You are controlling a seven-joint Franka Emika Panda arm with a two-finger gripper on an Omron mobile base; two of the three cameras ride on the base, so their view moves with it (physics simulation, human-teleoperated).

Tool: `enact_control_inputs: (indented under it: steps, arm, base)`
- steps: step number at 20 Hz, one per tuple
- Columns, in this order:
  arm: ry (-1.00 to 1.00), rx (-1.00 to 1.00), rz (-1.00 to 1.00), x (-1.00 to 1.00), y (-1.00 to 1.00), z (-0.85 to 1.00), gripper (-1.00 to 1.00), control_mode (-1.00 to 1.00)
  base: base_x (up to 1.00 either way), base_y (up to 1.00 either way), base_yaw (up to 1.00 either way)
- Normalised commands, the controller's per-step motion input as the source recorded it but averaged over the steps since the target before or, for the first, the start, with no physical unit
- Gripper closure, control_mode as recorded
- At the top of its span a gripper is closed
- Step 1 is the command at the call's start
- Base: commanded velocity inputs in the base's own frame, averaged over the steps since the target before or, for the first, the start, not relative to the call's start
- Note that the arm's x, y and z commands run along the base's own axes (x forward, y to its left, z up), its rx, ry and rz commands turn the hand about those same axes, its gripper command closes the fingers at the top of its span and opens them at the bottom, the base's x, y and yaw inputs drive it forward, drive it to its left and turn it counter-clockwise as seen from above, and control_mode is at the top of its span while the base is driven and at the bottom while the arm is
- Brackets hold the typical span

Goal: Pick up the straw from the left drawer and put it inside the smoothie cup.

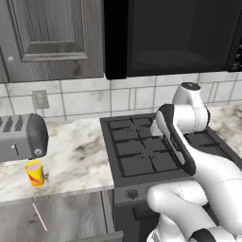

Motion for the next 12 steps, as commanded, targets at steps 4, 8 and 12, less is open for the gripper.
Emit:
enact_control_inputs:
  steps: [4, 8, 12]
  arm:
    - [0.0, 0.0, 0.0, -0.03, 0.0, 0.0, -1.0, -1.0]
    - [0.0, 0.0, 0.0, -0.34, 0.0, 0.0, -1.0, -1.0]
    - [-0.01, 0.0, 0.0, -0.56, 0.0, 0.0, -1.0, -1.0]
  base:
    - [0.0, 0.0, 0.0]
    - [0.0, 0.0, 0.0]
    - [0.0, 0.0, 0.0]
